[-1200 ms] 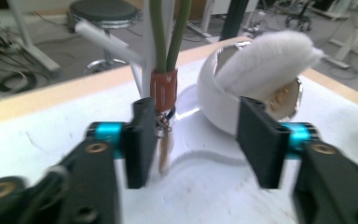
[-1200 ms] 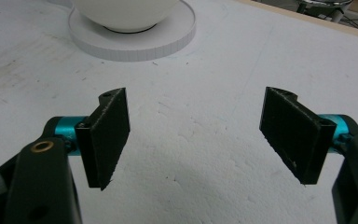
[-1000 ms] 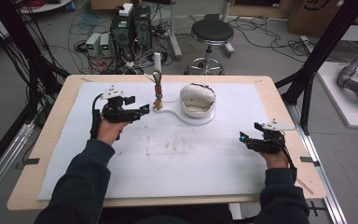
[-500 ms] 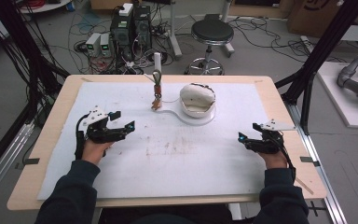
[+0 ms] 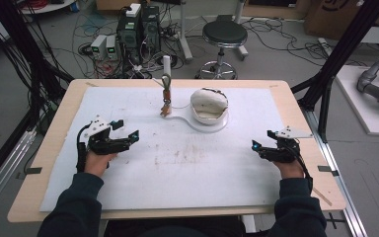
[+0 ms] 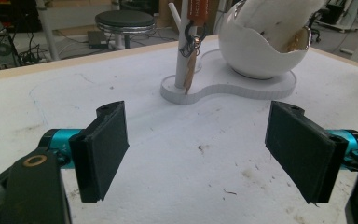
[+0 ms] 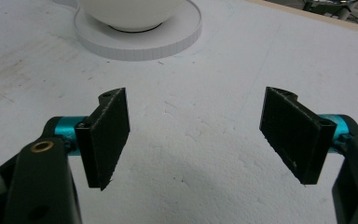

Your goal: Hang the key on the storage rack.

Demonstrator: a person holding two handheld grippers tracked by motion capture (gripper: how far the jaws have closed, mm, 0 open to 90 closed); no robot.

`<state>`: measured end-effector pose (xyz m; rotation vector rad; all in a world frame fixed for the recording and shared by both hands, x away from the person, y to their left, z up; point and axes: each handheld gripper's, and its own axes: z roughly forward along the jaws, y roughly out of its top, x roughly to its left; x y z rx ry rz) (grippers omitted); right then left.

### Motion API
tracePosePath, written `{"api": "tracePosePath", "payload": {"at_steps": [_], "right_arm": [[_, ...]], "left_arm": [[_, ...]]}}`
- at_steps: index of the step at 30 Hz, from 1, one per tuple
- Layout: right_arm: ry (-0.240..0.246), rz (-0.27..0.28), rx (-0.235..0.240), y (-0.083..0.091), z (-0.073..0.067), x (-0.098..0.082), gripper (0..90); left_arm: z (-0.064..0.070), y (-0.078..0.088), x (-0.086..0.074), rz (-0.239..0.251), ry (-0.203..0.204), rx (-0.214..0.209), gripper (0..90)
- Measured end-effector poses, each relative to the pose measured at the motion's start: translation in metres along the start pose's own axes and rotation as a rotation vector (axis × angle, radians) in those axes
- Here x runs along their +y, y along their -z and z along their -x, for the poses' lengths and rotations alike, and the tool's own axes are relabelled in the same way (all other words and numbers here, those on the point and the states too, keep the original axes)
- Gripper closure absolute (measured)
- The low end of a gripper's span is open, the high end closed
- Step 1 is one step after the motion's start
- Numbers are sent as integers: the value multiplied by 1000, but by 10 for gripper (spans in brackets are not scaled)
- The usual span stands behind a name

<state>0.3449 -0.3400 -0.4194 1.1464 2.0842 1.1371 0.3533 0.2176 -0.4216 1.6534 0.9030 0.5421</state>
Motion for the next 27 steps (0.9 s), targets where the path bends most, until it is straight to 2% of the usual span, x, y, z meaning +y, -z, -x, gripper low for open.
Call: {"api": "tracePosePath", "payload": {"at_steps": [6,27], "right_arm": [[-1,5,-1,0,-2,2,245],[-2,5,2,0,-1,1,244]], "left_arm": [[-2,3,-2,1,17,5,211],[-3,2,-4,-10,29,15,212]]}}
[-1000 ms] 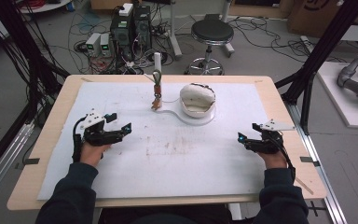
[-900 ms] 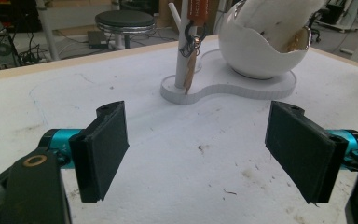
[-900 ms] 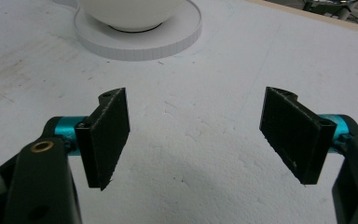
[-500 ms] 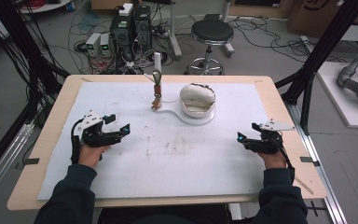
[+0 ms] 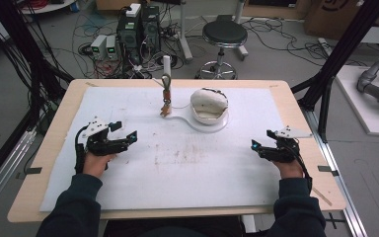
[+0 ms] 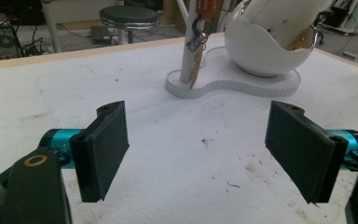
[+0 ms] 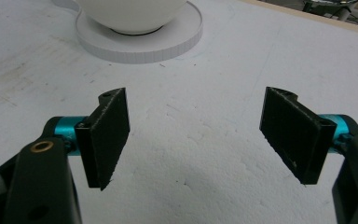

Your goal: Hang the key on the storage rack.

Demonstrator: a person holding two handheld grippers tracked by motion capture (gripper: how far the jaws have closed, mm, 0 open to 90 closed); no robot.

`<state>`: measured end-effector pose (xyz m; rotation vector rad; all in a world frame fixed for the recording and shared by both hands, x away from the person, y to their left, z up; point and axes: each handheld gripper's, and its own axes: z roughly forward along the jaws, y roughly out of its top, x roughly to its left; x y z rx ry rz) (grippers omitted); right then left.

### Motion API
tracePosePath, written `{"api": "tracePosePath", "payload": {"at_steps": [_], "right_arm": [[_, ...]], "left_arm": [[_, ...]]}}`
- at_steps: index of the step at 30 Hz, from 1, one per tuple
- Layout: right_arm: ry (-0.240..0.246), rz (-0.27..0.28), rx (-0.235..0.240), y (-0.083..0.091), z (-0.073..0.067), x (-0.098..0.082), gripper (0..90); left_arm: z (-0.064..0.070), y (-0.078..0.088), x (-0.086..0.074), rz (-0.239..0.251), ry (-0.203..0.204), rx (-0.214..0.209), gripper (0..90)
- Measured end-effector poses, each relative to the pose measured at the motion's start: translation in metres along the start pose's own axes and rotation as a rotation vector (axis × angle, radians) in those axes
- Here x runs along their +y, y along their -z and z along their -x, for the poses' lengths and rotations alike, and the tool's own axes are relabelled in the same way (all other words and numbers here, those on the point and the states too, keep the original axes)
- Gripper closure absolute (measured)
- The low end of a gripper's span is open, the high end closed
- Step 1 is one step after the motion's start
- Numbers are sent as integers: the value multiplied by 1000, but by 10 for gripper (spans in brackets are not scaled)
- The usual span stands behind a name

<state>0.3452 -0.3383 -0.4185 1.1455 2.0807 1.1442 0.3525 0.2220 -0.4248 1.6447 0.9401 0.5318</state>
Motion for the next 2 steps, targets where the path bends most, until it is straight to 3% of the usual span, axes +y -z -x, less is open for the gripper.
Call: {"api": "tracePosePath", "payload": {"at_steps": [2], "right_arm": [[-6,-2,1,0,0,0,245]], "left_arm": [[0,0,0,-2,1,-2,212]]}}
